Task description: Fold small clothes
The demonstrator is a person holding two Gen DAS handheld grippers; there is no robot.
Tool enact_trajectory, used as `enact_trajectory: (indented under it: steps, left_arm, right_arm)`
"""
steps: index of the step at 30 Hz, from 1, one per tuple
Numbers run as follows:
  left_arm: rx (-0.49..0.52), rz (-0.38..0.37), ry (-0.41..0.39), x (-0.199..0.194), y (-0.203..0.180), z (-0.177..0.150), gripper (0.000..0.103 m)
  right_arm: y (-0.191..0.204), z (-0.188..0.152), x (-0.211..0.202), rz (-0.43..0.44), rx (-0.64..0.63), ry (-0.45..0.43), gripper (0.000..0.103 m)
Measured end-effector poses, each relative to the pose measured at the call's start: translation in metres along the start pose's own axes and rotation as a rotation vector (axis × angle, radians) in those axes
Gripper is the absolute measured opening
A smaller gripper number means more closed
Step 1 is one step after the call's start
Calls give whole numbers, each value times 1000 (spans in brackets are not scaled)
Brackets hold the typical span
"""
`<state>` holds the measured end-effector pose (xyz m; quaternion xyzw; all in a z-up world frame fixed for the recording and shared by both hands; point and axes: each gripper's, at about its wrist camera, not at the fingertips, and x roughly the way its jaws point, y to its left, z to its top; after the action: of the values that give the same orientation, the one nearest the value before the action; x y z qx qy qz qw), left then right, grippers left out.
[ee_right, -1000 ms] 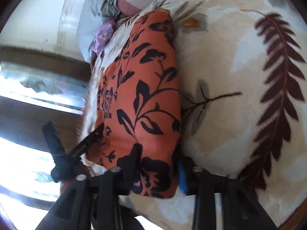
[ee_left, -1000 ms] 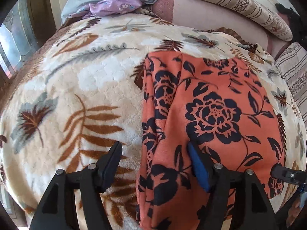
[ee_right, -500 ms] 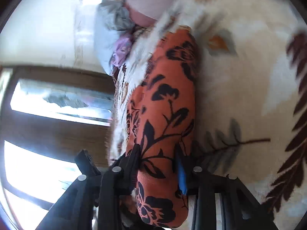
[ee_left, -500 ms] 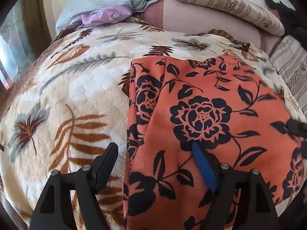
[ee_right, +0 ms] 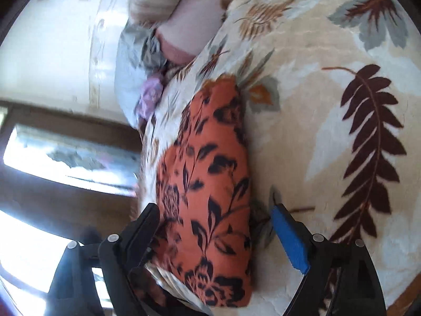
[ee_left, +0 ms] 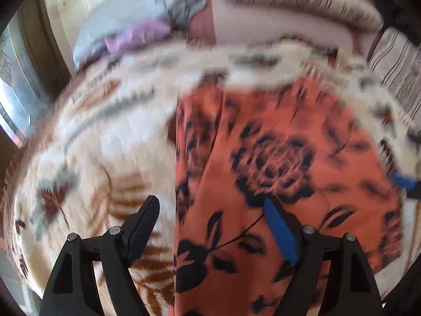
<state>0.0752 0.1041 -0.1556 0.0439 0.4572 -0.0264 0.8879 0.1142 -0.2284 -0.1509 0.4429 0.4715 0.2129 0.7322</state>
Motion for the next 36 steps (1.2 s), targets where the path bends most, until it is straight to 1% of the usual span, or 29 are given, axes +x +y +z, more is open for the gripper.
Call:
enact_trajectory:
  steps: [1, 2, 3, 4, 5, 6, 8, 9, 10, 12, 15, 16, 17, 18, 20, 21, 22, 23, 24, 25, 26, 27, 28, 29, 30, 31, 32, 34, 36]
  left_arm:
    - [-64, -44, -15, 3, 10, -3, 85]
    - [-117, -81, -1, 5, 17, -6, 85]
    - [-139, -95, 0, 6, 20, -6, 85]
    - [-132, -89, -2, 6, 19, -6, 85]
    - [-114, -76, -11, 5, 17, -7, 85]
    - [-102, -72, -19, 5, 16, -8, 85]
    - [-113, -93, -23, 6, 19, -10, 85]
    - [-120, -100, -24, 8, 20, -10, 87]
    - [-120, -105, -27, 10, 20, -11, 88]
    - [-119, -101, -35, 9, 20, -11, 89]
    - [-132, -116, -38, 9, 24, -12, 89]
    - [-131, -118, -40, 10, 24, -12, 89]
    - [-133, -120, -41, 10, 24, -12, 89]
    - [-135, -123, -40, 10, 25, -11, 89]
    - [-137, -128, -40, 10, 25, -12, 89]
    - [-137, -129, -41, 10, 25, -12, 89]
    - [-136, -130, -41, 10, 25, -12, 89]
    - [-136, -132, -42, 10, 26, -12, 89]
    - [-139, -136, -45, 10, 26, -12, 89]
    - [-141, -140, -49, 9, 26, -13, 90]
    - [-139, -140, -54, 10, 26, -13, 90]
    - [-134, -137, -58, 11, 25, -13, 91]
    - [-130, -135, -58, 11, 24, -12, 91]
    - [-135, -140, -55, 10, 25, -12, 91]
    - [-149, -157, -47, 8, 28, -10, 91]
    - [-169, -182, -37, 5, 33, -8, 89]
    - [-194, -202, -34, 1, 38, -6, 88]
    - [-287, -267, -87, -16, 59, 1, 88]
    - [-387, -345, -121, -23, 80, 13, 88]
  right_arm:
    - [-7, 7, 2, 24, 34, 12, 89]
    - [-12, 13, 11, 62, 70, 51, 87]
    - [-15, 17, 21, 77, 83, 100, 83]
    - [-11, 17, 35, 67, 56, 141, 52]
    - [0, 15, 46, 0, -8, 164, 31]
    - [14, 14, 49, -46, -72, 150, 31]
    - [33, 11, 42, -102, -172, 102, 28]
    - [33, 8, 46, -159, -209, 97, 28]
    - [24, 7, 55, -231, -221, 117, 28]
    - [16, 7, 54, -198, -181, 116, 30]
    - [30, 13, 47, -178, -177, 98, 40]
    - [32, 19, 43, -168, -158, 77, 54]
    - [30, 22, 32, -141, -135, 47, 78]
    - [29, 31, 33, -124, -110, 23, 84]
    - [19, 48, 48, -108, -52, 46, 83]
    - [12, 54, 58, -106, -29, 81, 78]
    - [11, 61, 77, -104, -18, 134, 39]
    - [14, 62, 84, -135, -33, 149, 34]
    - [26, 61, 83, -168, -90, 134, 33]
    - [43, 56, 80, -198, -184, 100, 31]
    - [49, 54, 81, -220, -228, 75, 31]
    - [46, 52, 85, -261, -237, 78, 31]
    - [35, 52, 88, -286, -215, 93, 35]
    - [28, 52, 90, -280, -182, 87, 50]
    - [26, 51, 86, -260, -154, 65, 55]
    - [28, 48, 81, -260, -142, 40, 67]
    - [31, 46, 73, -271, -156, 19, 75]
    - [47, 38, 55, -273, -220, -46, 75]
    - [60, 29, 40, -239, -252, -89, 75]
